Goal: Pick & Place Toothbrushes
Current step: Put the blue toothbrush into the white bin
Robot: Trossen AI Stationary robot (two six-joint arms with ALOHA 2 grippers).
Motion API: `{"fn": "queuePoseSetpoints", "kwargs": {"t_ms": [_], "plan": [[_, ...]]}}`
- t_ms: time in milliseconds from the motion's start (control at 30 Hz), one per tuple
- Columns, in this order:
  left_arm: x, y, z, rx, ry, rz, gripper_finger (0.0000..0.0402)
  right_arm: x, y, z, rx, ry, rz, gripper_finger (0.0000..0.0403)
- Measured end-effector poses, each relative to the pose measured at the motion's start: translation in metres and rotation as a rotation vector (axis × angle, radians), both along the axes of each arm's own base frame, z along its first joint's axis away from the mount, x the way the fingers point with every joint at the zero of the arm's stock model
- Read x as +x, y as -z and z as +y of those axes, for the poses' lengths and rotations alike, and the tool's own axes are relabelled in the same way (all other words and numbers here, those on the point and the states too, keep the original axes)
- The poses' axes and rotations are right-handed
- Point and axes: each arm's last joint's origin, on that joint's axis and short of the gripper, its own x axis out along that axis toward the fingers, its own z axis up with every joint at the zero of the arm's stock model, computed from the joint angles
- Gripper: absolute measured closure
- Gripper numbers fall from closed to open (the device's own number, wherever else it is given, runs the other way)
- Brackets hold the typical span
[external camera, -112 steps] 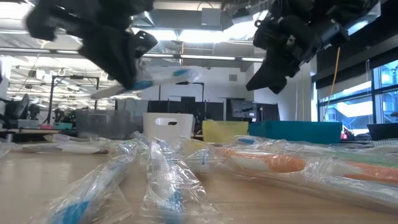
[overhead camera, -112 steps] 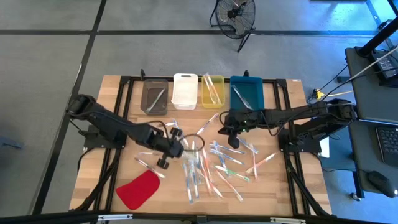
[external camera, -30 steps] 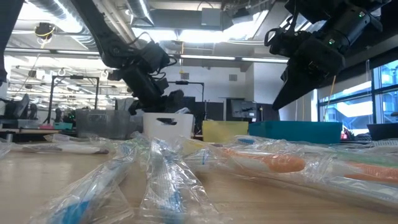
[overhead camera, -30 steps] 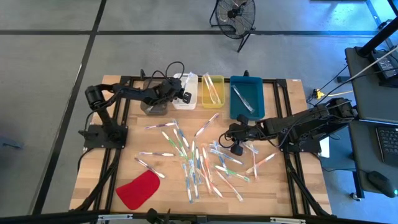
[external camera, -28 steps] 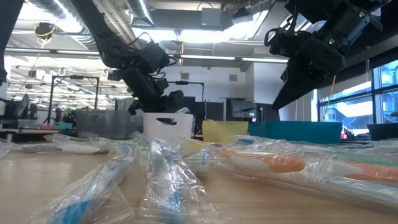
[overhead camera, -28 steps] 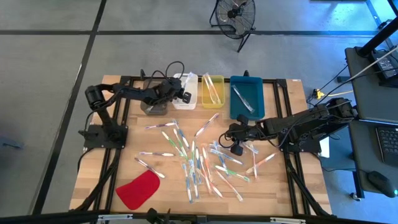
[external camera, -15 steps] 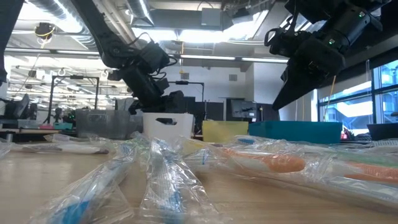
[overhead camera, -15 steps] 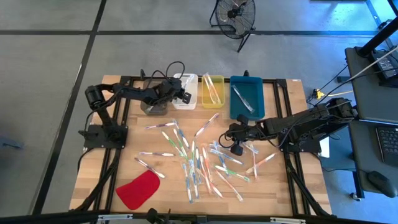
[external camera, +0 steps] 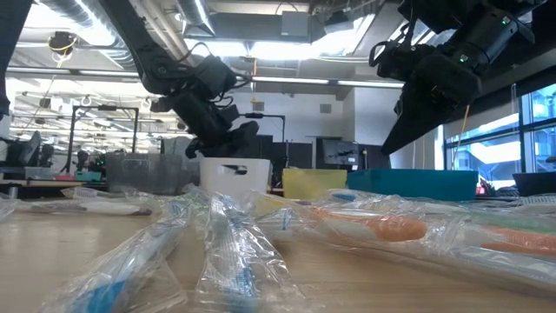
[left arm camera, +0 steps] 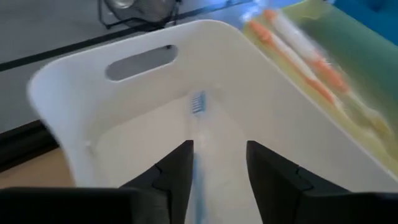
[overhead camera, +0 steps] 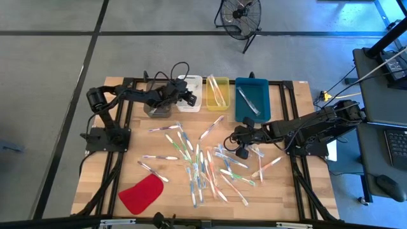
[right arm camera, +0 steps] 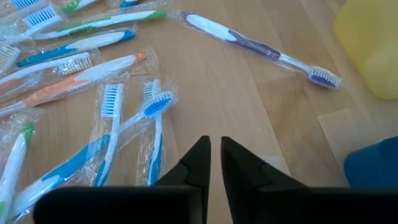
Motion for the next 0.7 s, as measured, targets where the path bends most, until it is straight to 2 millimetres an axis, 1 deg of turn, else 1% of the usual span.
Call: {"fn": "queuePoseSetpoints", "kwargs": {"t_ms": [200,333,433,533,700], "plan": [[0.002,-0.001,-0.001,0.013,0.067,0.002,0.0247,0.0,0.0,0.0,0.009,-0.006,0.002,0.0351],[0.002,-0.008,-0.002,0.036,0.1,-0.009,0.0249,0.0,0.0,0.0,0.022,0.009,-0.001,0.0349],[0.0,-0.018,-0.005,0.067,0.121,-0.011,0.0254,-0.001,0.001,0.0,0.034,0.011,0.008,0.0351],[-0.001,-0.03,-0.011,0.098,0.151,-0.009,0.0259,-0.004,0.001,0.001,0.091,0.015,0.057,0.0357],[-0.005,-0.048,-0.028,0.119,0.215,0.021,0.0264,-0.007,-0.009,0.002,0.132,0.087,0.169,0.037]]}}
